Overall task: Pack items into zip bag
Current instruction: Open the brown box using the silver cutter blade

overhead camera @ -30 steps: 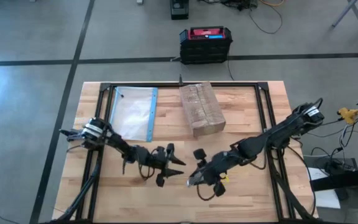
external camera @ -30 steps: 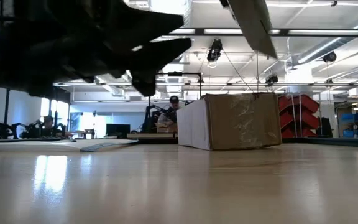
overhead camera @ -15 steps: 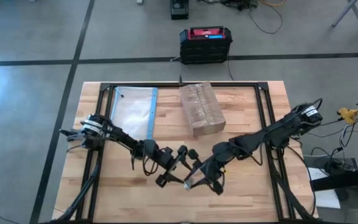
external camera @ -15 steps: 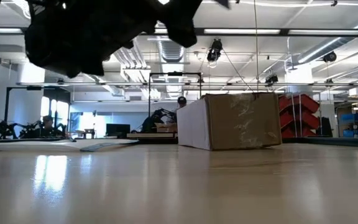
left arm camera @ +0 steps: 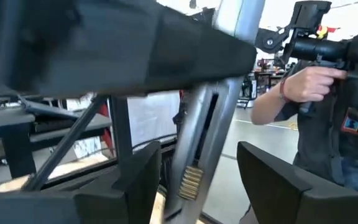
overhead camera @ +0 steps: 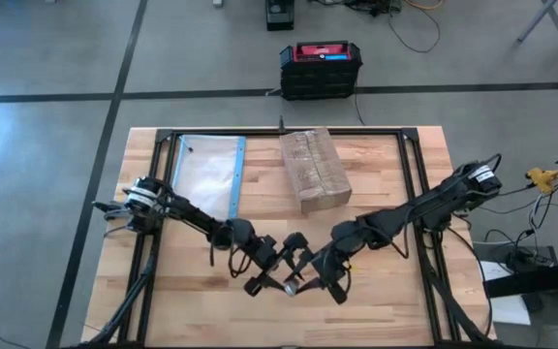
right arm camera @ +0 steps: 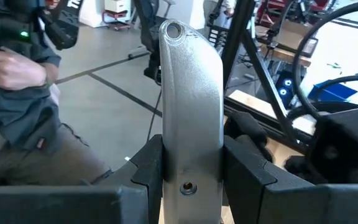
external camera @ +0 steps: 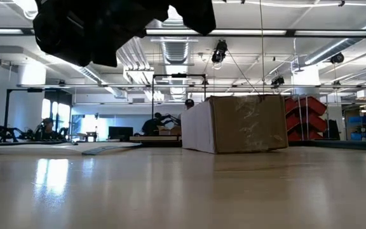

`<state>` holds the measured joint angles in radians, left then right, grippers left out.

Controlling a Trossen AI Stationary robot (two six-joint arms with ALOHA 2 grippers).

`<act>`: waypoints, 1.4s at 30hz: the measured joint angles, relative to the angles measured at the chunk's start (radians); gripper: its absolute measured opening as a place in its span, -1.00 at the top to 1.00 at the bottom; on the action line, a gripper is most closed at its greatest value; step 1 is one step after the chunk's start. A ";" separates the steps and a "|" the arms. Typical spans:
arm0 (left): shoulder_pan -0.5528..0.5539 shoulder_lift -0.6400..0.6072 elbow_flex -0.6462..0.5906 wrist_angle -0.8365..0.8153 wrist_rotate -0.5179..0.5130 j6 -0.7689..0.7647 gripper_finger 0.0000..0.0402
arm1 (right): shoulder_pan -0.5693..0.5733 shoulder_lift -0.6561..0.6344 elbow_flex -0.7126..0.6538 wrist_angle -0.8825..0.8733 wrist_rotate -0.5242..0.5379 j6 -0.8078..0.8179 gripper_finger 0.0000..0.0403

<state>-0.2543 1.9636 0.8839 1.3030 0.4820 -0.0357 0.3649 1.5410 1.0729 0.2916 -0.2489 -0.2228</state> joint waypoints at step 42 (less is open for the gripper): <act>-0.162 -0.539 -0.316 -0.390 -0.855 0.111 0.72 | -0.024 -0.026 0.001 -0.010 0.564 0.055 0.05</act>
<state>-0.4163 1.4244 0.5680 0.9126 -0.3734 0.0756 0.3410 1.5151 1.0740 0.2820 0.3149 -0.1677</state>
